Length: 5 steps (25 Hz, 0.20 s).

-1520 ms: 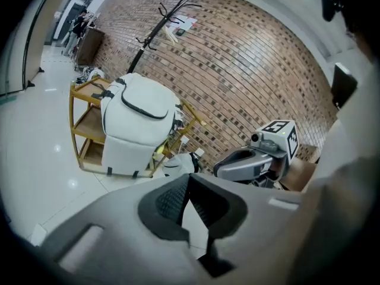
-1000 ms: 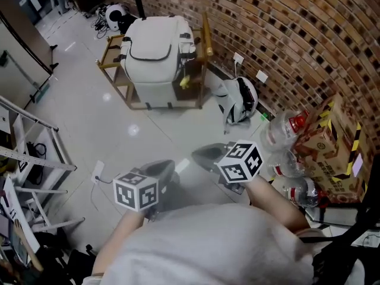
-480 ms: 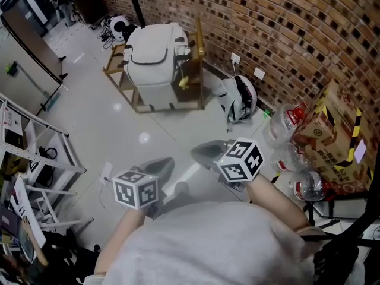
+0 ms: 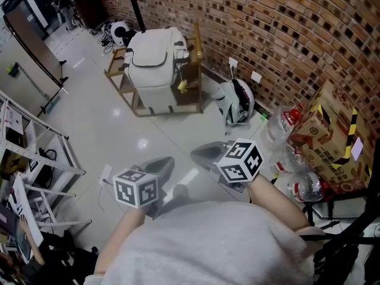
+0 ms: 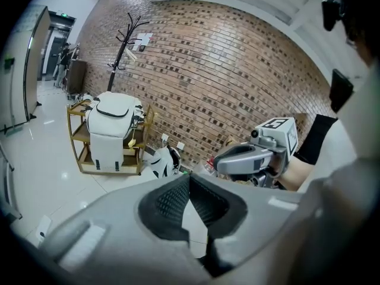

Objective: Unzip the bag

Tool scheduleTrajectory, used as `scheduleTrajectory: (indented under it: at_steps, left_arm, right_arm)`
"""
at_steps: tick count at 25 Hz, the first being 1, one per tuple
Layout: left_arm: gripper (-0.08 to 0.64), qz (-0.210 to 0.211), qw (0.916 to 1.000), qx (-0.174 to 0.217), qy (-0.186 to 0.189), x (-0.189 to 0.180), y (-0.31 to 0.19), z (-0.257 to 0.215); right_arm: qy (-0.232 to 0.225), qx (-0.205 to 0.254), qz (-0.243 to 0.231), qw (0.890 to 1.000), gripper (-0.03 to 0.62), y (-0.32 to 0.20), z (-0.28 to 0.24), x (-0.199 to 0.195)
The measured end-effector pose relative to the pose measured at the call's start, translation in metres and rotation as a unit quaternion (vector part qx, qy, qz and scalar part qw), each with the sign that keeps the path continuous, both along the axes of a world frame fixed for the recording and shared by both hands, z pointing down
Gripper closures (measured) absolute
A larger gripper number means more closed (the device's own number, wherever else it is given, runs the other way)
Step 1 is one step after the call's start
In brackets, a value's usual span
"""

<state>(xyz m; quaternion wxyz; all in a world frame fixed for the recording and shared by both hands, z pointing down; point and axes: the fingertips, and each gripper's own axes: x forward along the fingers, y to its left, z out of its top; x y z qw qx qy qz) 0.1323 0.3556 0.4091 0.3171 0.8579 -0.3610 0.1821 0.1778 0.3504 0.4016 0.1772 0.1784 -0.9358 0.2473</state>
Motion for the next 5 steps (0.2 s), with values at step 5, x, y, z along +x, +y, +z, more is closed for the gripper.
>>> scheduleTrajectory:
  at_steps: [5]
  left_arm:
    - [0.558,0.003,1.0,0.001,-0.001,-0.001,0.004,-0.0018]
  right_arm:
    - [0.002,0.003,-0.002,1.0,0.591,0.0026,-0.0019,-0.0031]
